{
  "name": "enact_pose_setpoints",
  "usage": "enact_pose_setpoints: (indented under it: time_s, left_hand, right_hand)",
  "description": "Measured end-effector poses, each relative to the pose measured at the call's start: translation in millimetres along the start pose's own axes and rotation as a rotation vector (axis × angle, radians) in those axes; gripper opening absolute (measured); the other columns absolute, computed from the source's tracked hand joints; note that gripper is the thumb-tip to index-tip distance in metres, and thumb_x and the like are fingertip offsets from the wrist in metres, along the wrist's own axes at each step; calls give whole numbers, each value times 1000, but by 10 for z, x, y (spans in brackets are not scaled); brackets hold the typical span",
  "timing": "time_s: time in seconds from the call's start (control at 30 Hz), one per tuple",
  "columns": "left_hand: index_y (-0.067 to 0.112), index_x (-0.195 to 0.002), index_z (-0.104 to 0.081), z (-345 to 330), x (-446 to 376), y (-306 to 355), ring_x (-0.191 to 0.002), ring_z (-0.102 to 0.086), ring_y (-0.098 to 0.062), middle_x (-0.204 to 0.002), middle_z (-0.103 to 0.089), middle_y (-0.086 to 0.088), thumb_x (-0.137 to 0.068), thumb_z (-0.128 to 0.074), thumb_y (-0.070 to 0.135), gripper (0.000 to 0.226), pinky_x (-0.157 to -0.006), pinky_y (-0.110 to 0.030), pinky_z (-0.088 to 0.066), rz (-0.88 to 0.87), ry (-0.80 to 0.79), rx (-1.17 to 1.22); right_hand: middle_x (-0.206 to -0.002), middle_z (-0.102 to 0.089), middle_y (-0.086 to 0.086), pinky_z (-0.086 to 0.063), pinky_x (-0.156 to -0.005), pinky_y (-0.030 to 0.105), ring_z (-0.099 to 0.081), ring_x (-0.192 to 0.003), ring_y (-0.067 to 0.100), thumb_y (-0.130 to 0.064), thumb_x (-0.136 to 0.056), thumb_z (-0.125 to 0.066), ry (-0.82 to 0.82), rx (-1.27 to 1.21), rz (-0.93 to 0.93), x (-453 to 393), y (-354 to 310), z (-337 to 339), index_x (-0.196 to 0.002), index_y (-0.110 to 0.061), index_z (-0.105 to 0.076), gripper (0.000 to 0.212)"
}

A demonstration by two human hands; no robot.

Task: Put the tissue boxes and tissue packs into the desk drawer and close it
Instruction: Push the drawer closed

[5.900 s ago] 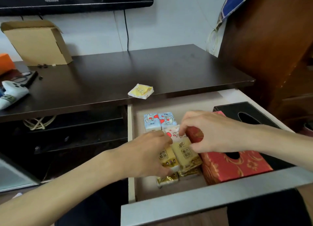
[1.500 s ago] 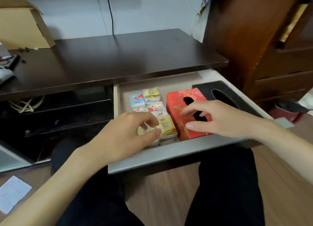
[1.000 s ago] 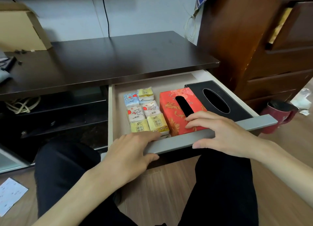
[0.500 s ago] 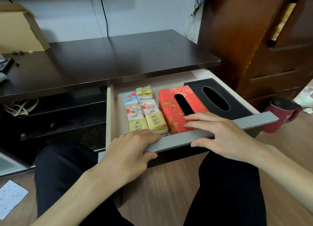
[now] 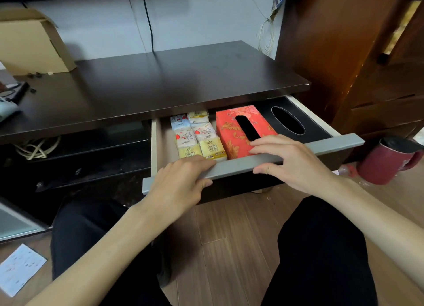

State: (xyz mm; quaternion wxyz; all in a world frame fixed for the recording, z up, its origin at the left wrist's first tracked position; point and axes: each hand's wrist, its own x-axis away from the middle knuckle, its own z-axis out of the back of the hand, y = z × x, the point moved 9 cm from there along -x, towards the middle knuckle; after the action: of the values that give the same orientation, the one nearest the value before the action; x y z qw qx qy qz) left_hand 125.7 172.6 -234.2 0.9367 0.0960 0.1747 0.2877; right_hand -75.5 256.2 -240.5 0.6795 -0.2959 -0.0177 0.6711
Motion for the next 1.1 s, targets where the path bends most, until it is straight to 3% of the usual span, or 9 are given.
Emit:
enact_pose_setpoints:
  time_s: [0.23, 0.43, 0.53, 0.67, 0.77, 0.9, 1.1]
  left_hand:
    - [23, -127, -64, 21, -219, -286, -112, -59, -22, -120, -67, 3, -88, -70, 27, 39, -86, -46, -51, 4, 138, 43]
    - [17, -120, -69, 150, -110, -743, -101, -59, -19, -113, -69, 2, -81, -77, 18, 40, -86, -31, -45, 105, 389, -73]
    - [19, -121, -66, 194, 68, -1167, -107, -53, -18, -119, -63, 5, -75, -82, 22, 49, -86, -31, -44, 324, 497, -12]
    - [22, -135, -52, 95, 149, -1497, -114, -53, -11, -128, -56, 7, -73, -85, 32, 71, -90, -32, -44, 556, 599, 196]
    - [19, -147, -37, -32, 69, -1694, -121, -51, -13, -139, -51, 3, -74, -84, 40, 89, -95, -34, -41, 688, 618, 324]
    - [9, -154, -20, -192, -84, -1913, -142, -32, -28, -156, -32, -10, -76, -80, 47, 106, -112, -47, -31, 828, 591, 380]
    - [7, -156, -10, -413, -370, -2216, -146, -25, -30, -162, -22, -10, -76, -73, 60, 115, -115, -45, -26, 922, 543, 529]
  right_hand:
    - [-130, -64, -13, -37, -95, 17, -48, -121, -2, -38, -88, -75, 107, 2, 25, -311, 171, -99, -125, -23, -73, 40]
    - [-133, -63, -4, -44, -106, 45, -51, -125, 17, -31, -86, -75, 308, 105, -52, -338, 590, 43, -128, -18, -69, 44]
    - [-147, -52, 4, -33, -113, 49, -40, -137, 26, -44, -80, -82, 455, 188, -262, -244, 1007, 198, -137, -16, -60, 67]
    - [-169, -17, 9, -23, -121, 52, -16, -152, 32, -63, -71, -83, 565, 124, -555, -136, 1446, 201, -159, -12, -24, 118]
    - [-172, -2, 12, -16, -123, 48, -7, -156, 34, -62, -71, -83, 672, -45, -685, -100, 1701, 145, -163, -10, -7, 130]
    - [-173, 0, 12, -14, -124, 47, -3, -158, 34, -58, -83, -75, 585, -193, -733, -294, 1922, -109, -163, -10, 0, 120]
    - [-173, 4, 11, -15, -124, 45, -2, -159, 32, -58, -90, -68, 525, -233, -737, -735, 1966, -311, -164, -10, 2, 113]
